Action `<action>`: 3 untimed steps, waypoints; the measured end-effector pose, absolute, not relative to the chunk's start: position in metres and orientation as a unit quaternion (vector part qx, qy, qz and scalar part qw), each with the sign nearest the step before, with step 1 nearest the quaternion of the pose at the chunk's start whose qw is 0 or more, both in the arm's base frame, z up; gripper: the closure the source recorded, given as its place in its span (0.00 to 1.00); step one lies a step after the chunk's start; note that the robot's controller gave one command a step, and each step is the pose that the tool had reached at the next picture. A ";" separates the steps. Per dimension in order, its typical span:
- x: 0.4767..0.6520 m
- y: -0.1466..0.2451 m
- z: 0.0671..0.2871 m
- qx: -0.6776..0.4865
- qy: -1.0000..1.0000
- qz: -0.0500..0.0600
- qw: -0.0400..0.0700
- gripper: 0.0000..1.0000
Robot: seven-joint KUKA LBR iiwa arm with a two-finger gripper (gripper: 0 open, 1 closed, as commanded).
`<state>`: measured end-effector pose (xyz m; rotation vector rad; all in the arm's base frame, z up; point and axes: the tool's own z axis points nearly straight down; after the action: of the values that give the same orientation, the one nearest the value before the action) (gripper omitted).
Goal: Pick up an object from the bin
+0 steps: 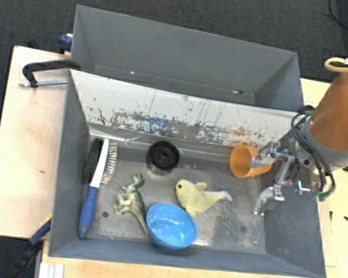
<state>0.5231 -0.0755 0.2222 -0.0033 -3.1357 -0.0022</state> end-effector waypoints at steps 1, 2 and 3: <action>0.560 -0.041 0.111 0.065 -0.998 -0.001 0.002 0.00; 0.567 -0.028 0.073 -0.014 -1.000 -0.001 -0.002 0.00; 0.569 -0.029 0.075 -0.014 -1.000 0.000 -0.006 1.00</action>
Offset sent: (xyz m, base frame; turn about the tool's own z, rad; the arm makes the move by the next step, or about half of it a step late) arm 0.0371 0.0322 -0.1073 -0.1313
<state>0.5691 -0.0286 0.0752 -0.0432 -3.1530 -0.0013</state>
